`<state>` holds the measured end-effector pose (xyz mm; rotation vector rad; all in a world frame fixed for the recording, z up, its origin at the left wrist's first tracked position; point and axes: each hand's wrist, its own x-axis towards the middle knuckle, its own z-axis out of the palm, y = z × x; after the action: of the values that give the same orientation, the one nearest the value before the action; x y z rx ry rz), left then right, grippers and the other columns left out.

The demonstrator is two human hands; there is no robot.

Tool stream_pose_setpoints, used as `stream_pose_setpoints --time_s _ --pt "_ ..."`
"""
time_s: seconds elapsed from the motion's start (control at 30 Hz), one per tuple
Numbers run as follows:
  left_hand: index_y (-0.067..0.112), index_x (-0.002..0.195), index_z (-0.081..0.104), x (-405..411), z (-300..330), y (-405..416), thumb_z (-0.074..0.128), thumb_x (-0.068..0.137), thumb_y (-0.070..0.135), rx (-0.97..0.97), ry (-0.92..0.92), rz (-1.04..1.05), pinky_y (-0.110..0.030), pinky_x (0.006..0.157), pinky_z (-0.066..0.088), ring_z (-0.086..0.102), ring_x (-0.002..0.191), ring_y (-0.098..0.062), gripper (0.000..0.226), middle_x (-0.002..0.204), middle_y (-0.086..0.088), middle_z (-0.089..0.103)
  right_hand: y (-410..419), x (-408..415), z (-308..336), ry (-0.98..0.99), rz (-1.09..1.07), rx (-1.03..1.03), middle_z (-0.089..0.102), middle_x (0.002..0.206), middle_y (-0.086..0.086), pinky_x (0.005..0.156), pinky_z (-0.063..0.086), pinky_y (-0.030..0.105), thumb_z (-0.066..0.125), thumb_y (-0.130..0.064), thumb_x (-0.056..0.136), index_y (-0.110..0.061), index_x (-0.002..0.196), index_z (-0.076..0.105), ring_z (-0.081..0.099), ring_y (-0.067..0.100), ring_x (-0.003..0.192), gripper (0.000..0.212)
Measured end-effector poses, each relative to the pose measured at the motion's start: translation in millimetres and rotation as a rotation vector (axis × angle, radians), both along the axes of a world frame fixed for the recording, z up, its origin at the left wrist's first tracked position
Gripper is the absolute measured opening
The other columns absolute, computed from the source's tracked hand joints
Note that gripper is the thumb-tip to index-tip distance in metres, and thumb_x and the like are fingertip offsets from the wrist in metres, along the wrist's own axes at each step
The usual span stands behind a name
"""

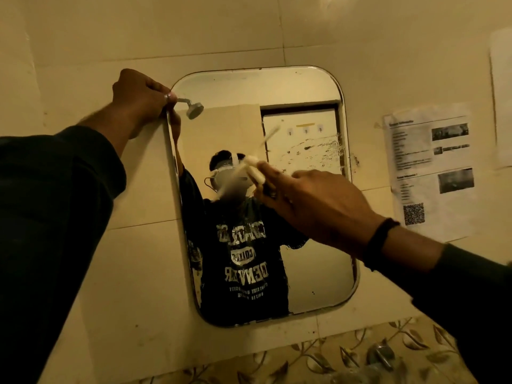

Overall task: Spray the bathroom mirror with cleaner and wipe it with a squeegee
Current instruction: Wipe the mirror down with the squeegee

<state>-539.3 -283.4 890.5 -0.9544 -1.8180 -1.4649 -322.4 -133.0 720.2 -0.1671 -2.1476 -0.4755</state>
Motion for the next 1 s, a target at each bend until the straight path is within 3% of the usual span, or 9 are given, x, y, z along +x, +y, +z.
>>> stream_pose_setpoints --time_s 0.1,0.23,0.43,0.6,0.73,0.8,1.0 --pt "0.007 0.108 0.069 0 -1 0 0.071 0.086 0.010 -0.004 -0.006 -0.009 -0.015 0.059 0.050 0.065 0.066 -0.006 0.022 0.097 -0.006 0.066 -26 -20 16 -0.021 0.010 0.003 0.043 0.063 -0.006 0.041 0.029 0.020 0.041 -0.030 0.103 -0.028 0.154 0.016 0.043 0.009 0.047 0.057" --pt "0.006 0.112 0.068 -2 0 -2 0.071 0.087 0.010 0.005 -0.007 -0.030 -0.023 0.076 0.052 0.063 0.077 -0.009 0.026 0.103 -0.008 0.066 -33 -19 17 -0.061 -0.037 -0.034 0.036 0.062 -0.006 0.039 0.030 0.021 0.042 -0.028 0.103 -0.024 0.150 0.026 0.039 0.009 0.046 0.050" --pt "0.006 0.111 0.069 -2 -2 -1 0.071 0.087 0.010 0.010 0.006 -0.023 -0.032 0.090 0.055 0.067 0.096 -0.019 0.025 0.107 -0.010 0.067 -16 18 -8 -0.131 -0.090 -0.108 0.031 0.066 -0.012 0.041 0.029 0.019 0.037 -0.026 0.103 -0.029 0.150 0.022 0.038 0.004 0.051 0.049" --pt "0.009 0.111 0.069 -2 -2 0 0.070 0.087 0.011 0.018 -0.002 -0.012 -0.026 0.085 0.054 0.066 0.095 -0.017 0.024 0.104 -0.007 0.066 -36 8 17 -0.138 -0.047 -0.105 0.035 0.065 -0.010 0.039 0.027 0.017 0.037 -0.033 0.104 -0.026 0.141 0.041 0.037 0.003 0.048 0.038" --pt "0.009 0.110 0.070 -3 -1 0 0.072 0.086 0.012 0.024 -0.004 0.000 -0.026 0.083 0.053 0.066 0.096 -0.017 0.025 0.107 -0.006 0.067 -56 -15 32 -0.086 -0.053 -0.050 0.029 0.064 -0.006 0.039 0.028 0.022 0.043 -0.025 0.101 -0.019 0.131 0.049 0.034 0.009 0.048 0.032" --pt "0.009 0.109 0.070 -4 -1 0 0.073 0.085 0.011 0.030 -0.017 -0.009 -0.030 0.086 0.055 0.067 0.097 -0.019 0.024 0.108 -0.009 0.068 -55 -17 29 -0.100 -0.065 -0.060 0.027 0.064 -0.007 0.040 0.022 0.022 0.044 -0.026 0.101 -0.017 0.133 0.046 0.032 0.008 0.047 0.033" --pt "0.006 0.111 0.069 -7 -2 1 0.071 0.086 0.009 0.031 0.001 -0.030 -0.025 0.078 0.054 0.067 0.093 -0.019 0.025 0.105 -0.009 0.067 -23 17 -3 -0.128 -0.100 -0.175 0.027 0.066 -0.012 0.040 0.024 0.018 0.036 -0.024 0.103 -0.028 0.150 0.026 0.035 0.004 0.049 0.048"
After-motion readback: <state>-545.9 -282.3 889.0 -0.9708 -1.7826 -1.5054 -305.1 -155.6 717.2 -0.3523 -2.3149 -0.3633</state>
